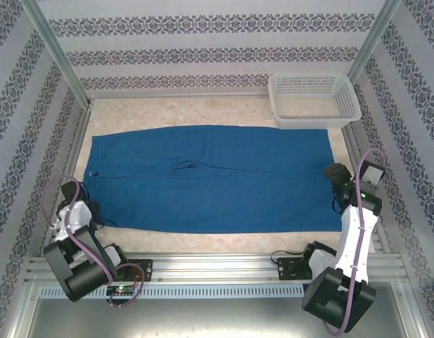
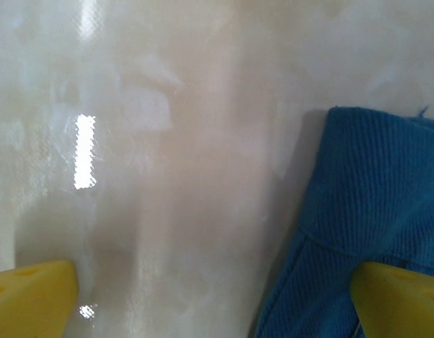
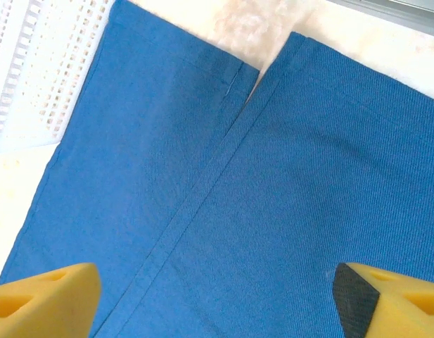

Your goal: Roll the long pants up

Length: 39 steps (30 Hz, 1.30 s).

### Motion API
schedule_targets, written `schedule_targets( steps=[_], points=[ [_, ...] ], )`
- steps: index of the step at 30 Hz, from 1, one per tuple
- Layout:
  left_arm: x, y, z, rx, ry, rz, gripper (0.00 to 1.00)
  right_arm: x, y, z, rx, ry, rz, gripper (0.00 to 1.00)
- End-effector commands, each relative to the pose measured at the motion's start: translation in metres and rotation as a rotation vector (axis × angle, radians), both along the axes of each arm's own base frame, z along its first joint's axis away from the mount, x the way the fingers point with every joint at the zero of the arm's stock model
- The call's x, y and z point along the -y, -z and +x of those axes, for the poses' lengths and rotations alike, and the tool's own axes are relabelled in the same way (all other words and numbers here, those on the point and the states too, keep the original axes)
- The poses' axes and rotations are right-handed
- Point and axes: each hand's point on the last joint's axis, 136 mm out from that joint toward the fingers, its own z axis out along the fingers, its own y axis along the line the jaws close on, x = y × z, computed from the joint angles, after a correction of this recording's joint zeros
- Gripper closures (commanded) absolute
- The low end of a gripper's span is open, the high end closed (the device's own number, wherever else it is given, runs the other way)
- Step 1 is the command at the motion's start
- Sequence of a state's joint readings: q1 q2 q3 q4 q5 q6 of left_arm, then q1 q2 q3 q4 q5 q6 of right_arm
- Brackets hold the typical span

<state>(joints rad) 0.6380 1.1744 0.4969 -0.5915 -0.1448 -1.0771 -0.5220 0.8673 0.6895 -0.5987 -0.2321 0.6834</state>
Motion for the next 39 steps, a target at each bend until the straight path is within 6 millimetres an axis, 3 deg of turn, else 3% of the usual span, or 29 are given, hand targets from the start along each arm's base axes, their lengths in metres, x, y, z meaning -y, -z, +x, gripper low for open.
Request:
schedule_targets(
  steps=[1,3,4,8,10,16,21,30,35,39],
  points=[
    [-0.031,-0.008,0.041,0.123,0.012,0.062,0.00,0.000,0.009,-0.013,-0.039,0.039,0.019,0.15],
    [-0.038,-0.010,0.050,0.126,0.018,0.057,0.08,0.003,0.015,-0.024,-0.077,0.080,0.014,0.16],
    [-0.040,-0.011,0.053,0.129,0.024,0.059,0.17,0.005,0.017,-0.029,-0.093,0.105,0.013,0.16],
    [-0.044,-0.015,0.059,0.134,0.024,0.061,0.86,0.009,0.029,-0.048,-0.136,0.197,0.053,0.17],
    [-0.045,-0.018,0.060,0.140,0.027,0.066,1.00,0.007,0.038,-0.056,-0.167,0.225,0.085,0.17],
    [-0.043,-0.023,0.066,0.165,0.029,0.050,1.00,-0.002,0.065,-0.082,-0.267,0.288,0.168,0.16],
    [-0.041,-0.026,0.069,0.183,0.034,0.035,1.00,-0.023,0.086,-0.093,-0.271,0.346,0.306,0.17],
    [-0.034,-0.028,0.075,0.225,0.037,0.001,1.00,-0.026,0.065,-0.129,-0.417,0.459,0.297,0.10],
    [-0.034,-0.031,0.077,0.248,0.033,-0.001,1.00,-0.011,0.065,-0.147,-0.471,0.491,0.174,0.16],
    [-0.034,-0.032,0.083,0.258,0.039,-0.016,1.00,-0.016,0.071,-0.144,-0.470,0.507,0.223,0.26]
  ],
)
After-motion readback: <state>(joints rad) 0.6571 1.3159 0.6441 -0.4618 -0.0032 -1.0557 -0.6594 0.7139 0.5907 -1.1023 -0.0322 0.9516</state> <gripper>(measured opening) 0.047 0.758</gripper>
